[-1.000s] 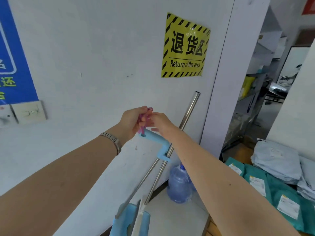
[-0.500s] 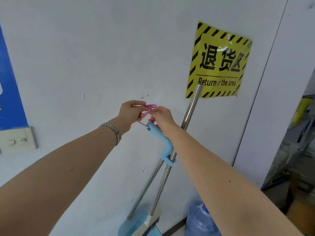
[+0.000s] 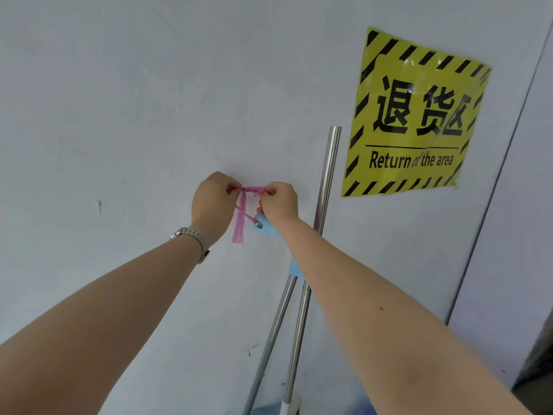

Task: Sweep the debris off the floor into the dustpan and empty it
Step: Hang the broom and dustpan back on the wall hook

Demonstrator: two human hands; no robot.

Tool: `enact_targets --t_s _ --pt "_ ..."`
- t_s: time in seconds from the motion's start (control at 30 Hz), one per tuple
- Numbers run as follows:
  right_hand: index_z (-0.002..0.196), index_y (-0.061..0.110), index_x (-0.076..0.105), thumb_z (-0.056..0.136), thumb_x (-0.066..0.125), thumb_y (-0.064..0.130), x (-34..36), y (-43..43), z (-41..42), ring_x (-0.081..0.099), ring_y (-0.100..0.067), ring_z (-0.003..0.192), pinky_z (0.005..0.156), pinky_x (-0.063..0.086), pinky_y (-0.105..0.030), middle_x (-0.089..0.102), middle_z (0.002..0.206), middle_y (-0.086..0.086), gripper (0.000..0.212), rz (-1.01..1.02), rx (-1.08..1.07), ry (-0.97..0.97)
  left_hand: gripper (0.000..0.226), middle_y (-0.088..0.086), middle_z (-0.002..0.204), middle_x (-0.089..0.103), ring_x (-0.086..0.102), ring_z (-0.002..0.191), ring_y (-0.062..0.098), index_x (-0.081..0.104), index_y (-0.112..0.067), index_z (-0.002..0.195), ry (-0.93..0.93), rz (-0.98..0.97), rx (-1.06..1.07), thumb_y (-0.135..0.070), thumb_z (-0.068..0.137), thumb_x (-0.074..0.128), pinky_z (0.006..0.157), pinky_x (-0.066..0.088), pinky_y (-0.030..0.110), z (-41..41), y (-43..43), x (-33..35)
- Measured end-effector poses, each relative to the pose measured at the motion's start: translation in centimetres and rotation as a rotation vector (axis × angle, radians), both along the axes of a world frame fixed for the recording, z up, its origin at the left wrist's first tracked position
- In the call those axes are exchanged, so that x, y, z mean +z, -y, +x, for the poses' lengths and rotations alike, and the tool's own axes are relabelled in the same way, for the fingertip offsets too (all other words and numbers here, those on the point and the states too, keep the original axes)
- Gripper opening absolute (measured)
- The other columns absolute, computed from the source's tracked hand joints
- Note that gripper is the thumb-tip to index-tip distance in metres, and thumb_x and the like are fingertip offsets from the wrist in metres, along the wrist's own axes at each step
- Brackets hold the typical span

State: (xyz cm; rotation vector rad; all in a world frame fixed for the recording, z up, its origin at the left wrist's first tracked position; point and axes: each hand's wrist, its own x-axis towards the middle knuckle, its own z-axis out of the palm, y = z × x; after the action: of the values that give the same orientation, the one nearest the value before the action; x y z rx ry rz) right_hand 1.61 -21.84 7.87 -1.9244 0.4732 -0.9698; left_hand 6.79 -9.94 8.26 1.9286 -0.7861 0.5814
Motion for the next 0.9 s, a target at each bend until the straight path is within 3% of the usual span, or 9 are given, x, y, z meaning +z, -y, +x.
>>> enact_targets --t_s 0.07,0.17,0.27,0.4,0.47,0.6,0.7,0.83,0.9 --pt "0.079 -0.010 0.066 0.087 0.049 -0.003 0.0 0.7 1.2 0.071 -0.033 0.064 0.063 0.058 -0.040 0.066 0.071 -0.019 0.020 -0.025 -0.009 0.009 0.017 -0.007 0.093 0.062 0.057 0.079 0.014 0.071 -0.019 0.090 0.143 0.090 0.087 -0.016 0.089 0.055 0.064 0.045 0.028 0.7 0.2 -0.3" --pt "0.067 -0.001 0.063 0.084 0.048 -0.004 -0.1 1.4 2.3 0.070 -0.033 0.066 0.062 0.058 -0.039 0.062 0.065 -0.011 0.023 -0.059 -0.020 0.039 0.016 -0.004 0.088 0.056 0.052 0.084 0.014 0.072 -0.015 0.086 0.326 0.121 0.116 -0.014 0.089 0.057 0.059 0.048 0.032 2.0 0.5 -1.1" --pt "0.069 0.005 0.061 0.083 0.051 -0.003 -0.9 1.8 2.8 0.069 -0.034 0.069 0.063 0.058 -0.038 0.065 0.071 -0.015 0.019 -0.079 -0.037 0.085 0.014 0.000 0.082 0.056 0.050 0.081 0.018 0.073 -0.012 0.084 0.477 0.158 0.134 -0.014 0.088 0.060 0.053 0.044 0.031 3.1 0.6 -2.1" --pt "0.069 0.010 0.050 0.086 0.056 -0.003 -2.3 2.5 2.8 0.067 -0.024 0.054 0.049 0.053 -0.026 0.060 0.073 -0.011 0.022 0.030 -0.023 0.100 0.011 0.003 0.076 0.060 0.053 0.075 0.025 0.074 -0.011 0.085 0.677 0.231 0.168 -0.007 0.083 0.064 0.059 0.041 0.032 3.8 0.8 -3.7" --pt "0.072 0.004 0.056 0.087 0.061 0.002 -2.9 2.4 3.1 0.069 -0.027 0.060 0.056 0.058 -0.032 0.064 0.075 -0.015 0.016 0.036 -0.001 0.070 0.014 0.005 0.079 0.061 0.055 0.075 0.027 0.073 -0.010 0.090 0.712 0.242 0.186 -0.003 0.081 0.065 0.061 0.043 0.035 3.9 0.8 -4.8" --pt "0.078 -0.004 0.063 0.084 0.060 0.009 -2.9 1.8 3.1 0.057 -0.021 0.064 0.061 0.051 -0.034 0.065 0.072 -0.015 0.015 -0.076 -0.025 0.027 0.003 0.006 0.073 0.061 0.055 0.070 0.027 0.069 -0.009 0.081 0.590 0.188 0.207 -0.007 0.081 0.068 0.057 0.045 0.033 3.0 1.4 -5.6" --pt "0.078 0.000 0.062 0.086 0.054 0.010 -2.4 1.0 2.6 0.051 -0.020 0.065 0.057 0.044 -0.033 0.058 0.071 -0.009 0.016 -0.248 -0.076 -0.025 0.014 0.003 0.066 0.060 0.055 0.067 0.025 0.061 -0.011 0.071 0.497 0.217 0.216 -0.011 0.083 0.066 0.052 0.040 0.030 2.3 2.0 -5.2" --pt "0.084 0.012 0.054 0.088 0.048 0.013 -1.8 0.2 2.3 0.051 -0.020 0.068 0.054 0.036 -0.028 0.058 0.079 -0.003 0.007 -0.436 -0.161 -0.169 0.015 0.002 0.079 0.062 0.056 0.072 0.023 0.059 -0.012 0.084 0.347 0.193 0.193 -0.025 0.091 0.054 0.058 0.047 0.036 2.3 2.0 -4.5" --pt "0.094 0.011 0.050 0.089 0.048 0.015 -1.8 0.4 2.3 0.055 -0.024 0.075 0.057 0.040 -0.031 0.061 0.090 -0.007 0.007 -0.372 -0.076 -0.209 0.017 0.002 0.085 0.063 0.058 0.074 0.022 0.059 -0.014 0.091 0.315 0.192 0.163 -0.029 0.092 0.052 0.060 0.050 0.038 2.1 1.6 -4.2"
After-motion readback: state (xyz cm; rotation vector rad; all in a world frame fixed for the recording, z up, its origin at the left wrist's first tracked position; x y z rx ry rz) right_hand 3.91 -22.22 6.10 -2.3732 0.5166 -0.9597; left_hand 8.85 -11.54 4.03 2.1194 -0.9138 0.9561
